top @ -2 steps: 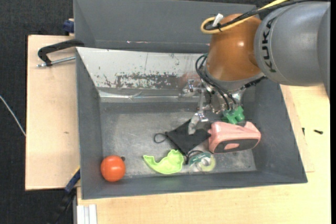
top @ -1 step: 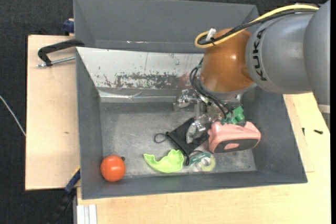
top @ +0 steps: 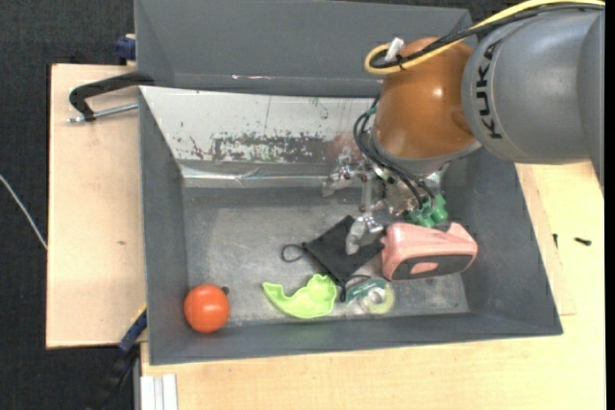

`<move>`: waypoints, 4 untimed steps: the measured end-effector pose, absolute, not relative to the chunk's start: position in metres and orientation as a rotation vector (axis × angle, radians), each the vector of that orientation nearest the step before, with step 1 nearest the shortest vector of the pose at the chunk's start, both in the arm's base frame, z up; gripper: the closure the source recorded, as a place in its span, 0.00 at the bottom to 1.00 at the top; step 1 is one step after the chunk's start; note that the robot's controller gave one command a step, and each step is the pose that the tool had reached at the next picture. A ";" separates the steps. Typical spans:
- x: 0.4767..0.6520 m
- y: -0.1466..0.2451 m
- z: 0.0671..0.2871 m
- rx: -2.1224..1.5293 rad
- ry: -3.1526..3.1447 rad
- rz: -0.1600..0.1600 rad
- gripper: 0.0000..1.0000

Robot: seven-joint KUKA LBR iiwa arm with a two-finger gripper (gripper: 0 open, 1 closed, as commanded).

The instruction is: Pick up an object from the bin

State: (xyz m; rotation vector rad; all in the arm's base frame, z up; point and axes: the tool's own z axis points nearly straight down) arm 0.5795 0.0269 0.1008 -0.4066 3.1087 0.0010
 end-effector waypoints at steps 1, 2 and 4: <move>0.581 0.028 0.081 -0.406 3.113 0.002 0.00; 0.575 0.018 0.076 -0.256 3.132 0.005 1.00; 0.574 0.018 0.079 -0.257 3.134 0.005 1.00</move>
Offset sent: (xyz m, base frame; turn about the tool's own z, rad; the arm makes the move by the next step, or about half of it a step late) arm -0.0063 -0.0110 -0.0308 0.0982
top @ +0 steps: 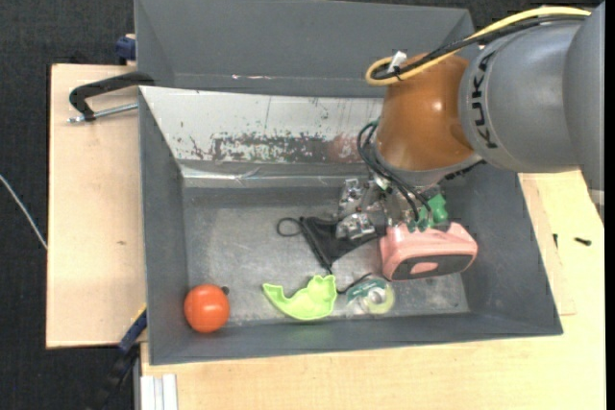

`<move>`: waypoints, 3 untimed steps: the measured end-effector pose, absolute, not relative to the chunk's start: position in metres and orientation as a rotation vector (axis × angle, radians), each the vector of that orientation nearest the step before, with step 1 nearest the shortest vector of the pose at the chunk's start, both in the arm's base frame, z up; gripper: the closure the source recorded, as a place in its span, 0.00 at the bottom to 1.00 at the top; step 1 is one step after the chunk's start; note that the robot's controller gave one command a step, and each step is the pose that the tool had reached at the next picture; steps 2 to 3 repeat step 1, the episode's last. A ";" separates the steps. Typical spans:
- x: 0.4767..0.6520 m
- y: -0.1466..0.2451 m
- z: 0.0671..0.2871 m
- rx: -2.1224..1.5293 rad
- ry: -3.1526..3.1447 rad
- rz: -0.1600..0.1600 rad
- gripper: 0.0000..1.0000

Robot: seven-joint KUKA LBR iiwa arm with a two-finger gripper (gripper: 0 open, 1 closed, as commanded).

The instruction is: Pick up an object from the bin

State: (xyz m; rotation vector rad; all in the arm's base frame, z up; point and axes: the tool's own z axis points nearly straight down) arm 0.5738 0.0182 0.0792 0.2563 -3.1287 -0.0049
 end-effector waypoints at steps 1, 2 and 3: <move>0.572 0.018 0.098 0.255 -3.127 -0.003 1.00; 0.572 0.018 0.098 0.255 -3.127 -0.003 1.00; 0.572 0.018 0.098 0.255 -3.127 -0.003 1.00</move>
Offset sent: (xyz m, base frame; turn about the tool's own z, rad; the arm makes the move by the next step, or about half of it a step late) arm 0.0000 0.0000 0.0083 0.0000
